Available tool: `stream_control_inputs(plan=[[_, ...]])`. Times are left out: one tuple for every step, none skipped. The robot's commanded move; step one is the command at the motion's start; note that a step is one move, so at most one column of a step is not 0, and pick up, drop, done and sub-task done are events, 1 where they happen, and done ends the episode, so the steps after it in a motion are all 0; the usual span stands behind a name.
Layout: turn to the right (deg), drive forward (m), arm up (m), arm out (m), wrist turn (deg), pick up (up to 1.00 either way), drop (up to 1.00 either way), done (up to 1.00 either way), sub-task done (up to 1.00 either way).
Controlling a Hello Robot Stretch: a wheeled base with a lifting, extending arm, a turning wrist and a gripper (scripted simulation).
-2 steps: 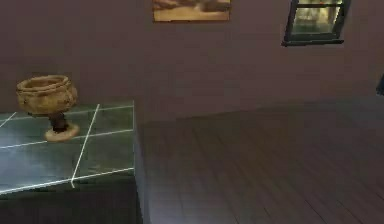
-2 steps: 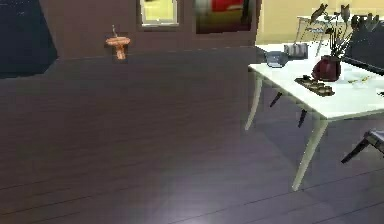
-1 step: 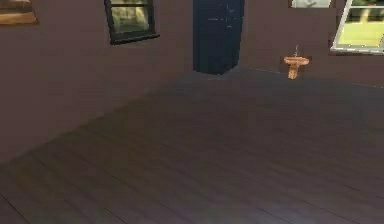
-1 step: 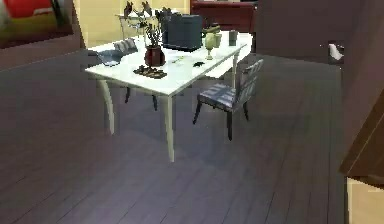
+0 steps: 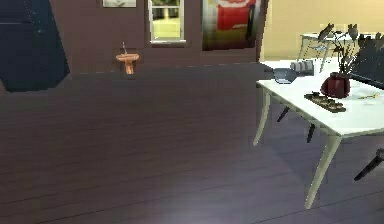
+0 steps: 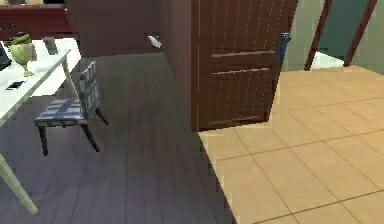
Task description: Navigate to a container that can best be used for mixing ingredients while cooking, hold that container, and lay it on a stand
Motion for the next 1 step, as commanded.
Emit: stream_control_inputs(plan=[[21.0, 0.00, 0.00, 0.00, 0.0, 0.00, 0.00, 0.00, 0.00]])
